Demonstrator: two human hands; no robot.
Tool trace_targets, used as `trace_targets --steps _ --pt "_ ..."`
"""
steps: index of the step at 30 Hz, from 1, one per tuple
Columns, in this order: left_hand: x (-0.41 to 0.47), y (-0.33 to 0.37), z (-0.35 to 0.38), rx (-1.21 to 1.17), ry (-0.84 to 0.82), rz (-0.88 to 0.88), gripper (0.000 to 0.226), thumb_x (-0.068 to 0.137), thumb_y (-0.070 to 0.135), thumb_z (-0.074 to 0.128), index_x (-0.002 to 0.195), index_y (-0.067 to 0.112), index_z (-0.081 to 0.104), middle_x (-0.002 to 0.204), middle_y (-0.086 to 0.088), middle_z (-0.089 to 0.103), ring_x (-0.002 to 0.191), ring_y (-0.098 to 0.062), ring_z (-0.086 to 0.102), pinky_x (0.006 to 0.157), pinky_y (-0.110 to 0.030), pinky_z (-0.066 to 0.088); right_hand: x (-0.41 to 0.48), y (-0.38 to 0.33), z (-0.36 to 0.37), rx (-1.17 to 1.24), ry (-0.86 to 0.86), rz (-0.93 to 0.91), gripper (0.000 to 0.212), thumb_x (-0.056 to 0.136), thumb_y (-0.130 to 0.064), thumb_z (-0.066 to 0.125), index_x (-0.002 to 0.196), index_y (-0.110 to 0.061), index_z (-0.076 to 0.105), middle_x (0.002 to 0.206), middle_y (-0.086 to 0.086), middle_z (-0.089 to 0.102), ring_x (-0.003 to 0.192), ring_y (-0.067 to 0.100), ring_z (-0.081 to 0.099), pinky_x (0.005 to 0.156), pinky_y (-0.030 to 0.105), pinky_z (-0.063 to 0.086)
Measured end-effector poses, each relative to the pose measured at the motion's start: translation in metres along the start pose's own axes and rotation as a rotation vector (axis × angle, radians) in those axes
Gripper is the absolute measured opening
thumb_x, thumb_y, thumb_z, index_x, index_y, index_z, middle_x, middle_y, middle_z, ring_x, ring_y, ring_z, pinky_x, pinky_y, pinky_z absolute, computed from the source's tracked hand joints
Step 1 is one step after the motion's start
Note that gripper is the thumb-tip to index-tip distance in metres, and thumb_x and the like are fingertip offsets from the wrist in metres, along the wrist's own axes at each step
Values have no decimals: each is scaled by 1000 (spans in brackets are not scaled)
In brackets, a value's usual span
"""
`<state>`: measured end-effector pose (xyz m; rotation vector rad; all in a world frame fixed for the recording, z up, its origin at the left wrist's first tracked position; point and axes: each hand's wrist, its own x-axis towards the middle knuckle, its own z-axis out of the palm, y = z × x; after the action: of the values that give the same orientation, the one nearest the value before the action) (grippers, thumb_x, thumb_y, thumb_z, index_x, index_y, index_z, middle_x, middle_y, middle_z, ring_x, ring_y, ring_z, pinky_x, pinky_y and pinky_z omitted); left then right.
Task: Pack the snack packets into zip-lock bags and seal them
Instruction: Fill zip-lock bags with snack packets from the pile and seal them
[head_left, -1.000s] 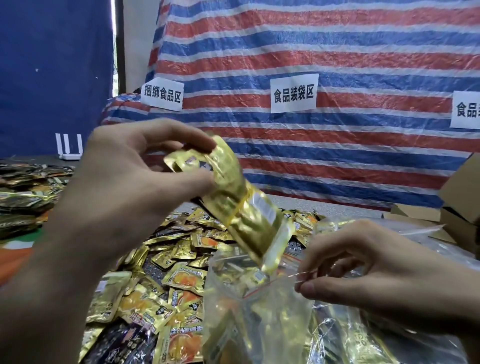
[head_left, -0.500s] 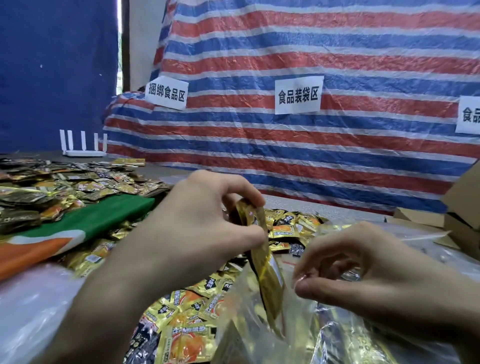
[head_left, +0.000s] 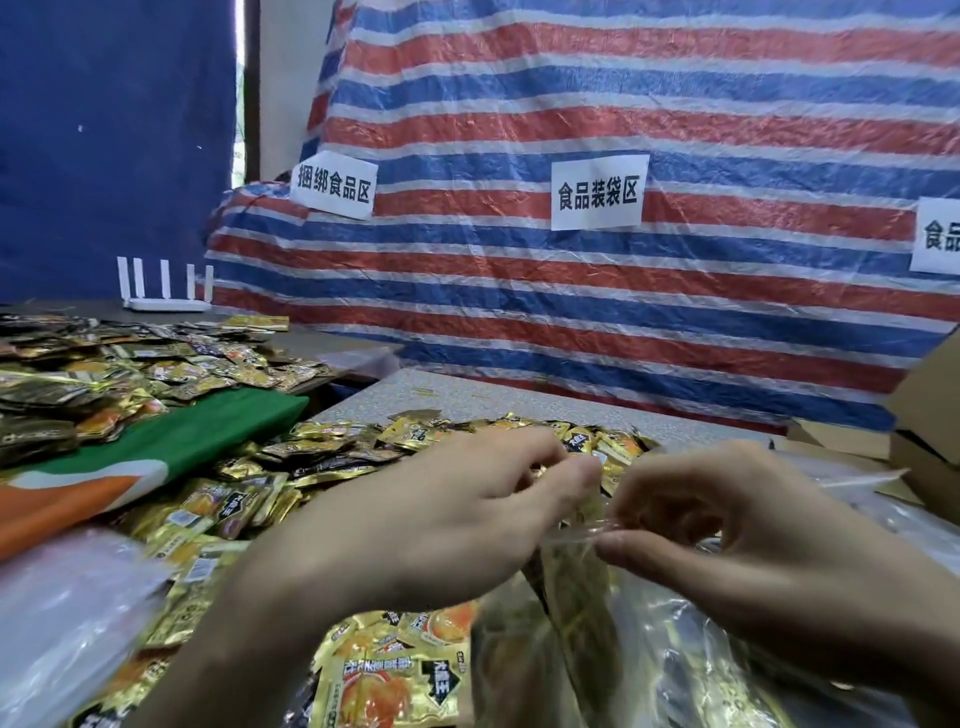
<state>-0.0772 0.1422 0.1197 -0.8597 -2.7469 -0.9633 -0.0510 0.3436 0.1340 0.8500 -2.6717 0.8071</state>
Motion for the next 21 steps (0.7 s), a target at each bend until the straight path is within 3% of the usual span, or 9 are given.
trace_targets --steps 1,3,6,10,12,16,18,21 --pt "0 -1 -2 -13 -46 -2 55 80 79 30 95 35 58 84 15 62 77 2 58 74 -31 48 0 0 0 -2 2 5 34 78 -58 61 78 -25 71 69 6 66 61 21 60 60 48 50" --pt "-2 -6 -7 -18 -119 -14 53 77 83 44 102 39 59 90 16 66 83 3 62 76 -30 53 0 0 0 -1 7 14 38 78 -62 60 77 -26 72 70 4 68 62 18 61 61 48 51" --pt "-3 -15 -8 145 -150 -11 37 82 62 66 110 42 56 104 18 62 97 3 59 89 -30 52 0 1 2 -28 2 31 34 77 -61 61 79 -29 73 72 -1 70 66 16 64 66 48 54" --pt "1 -15 -7 91 -208 75 10 96 33 62 106 33 65 104 16 67 101 2 61 93 -35 51 1 0 3 -20 -4 21 25 79 -56 64 78 -33 73 72 -7 70 67 11 65 66 43 55" --pt "2 -12 -6 35 -229 125 13 98 22 59 97 28 71 97 15 71 98 3 63 94 -31 51 0 -1 3 -6 2 14 22 80 -54 66 76 -33 73 71 -7 70 66 11 64 65 43 55" --pt "4 -13 -6 37 -181 172 22 99 14 58 89 25 74 88 14 72 89 4 64 80 -14 47 -1 -1 1 6 -10 7 24 79 -51 69 76 -28 75 70 1 69 62 14 62 64 47 53" --pt "3 -16 -8 9 -187 172 21 99 13 57 91 24 72 87 12 71 89 -1 65 82 -19 50 -1 -1 -1 7 -13 -4 24 78 -50 70 74 -27 75 70 5 68 63 19 61 63 46 52" --pt "1 -19 -15 -52 -168 197 14 97 18 59 94 21 73 82 12 70 85 -6 66 81 -36 55 -3 0 -5 -26 -8 -27 25 72 -54 73 65 -30 73 72 -2 63 64 9 56 59 31 46"
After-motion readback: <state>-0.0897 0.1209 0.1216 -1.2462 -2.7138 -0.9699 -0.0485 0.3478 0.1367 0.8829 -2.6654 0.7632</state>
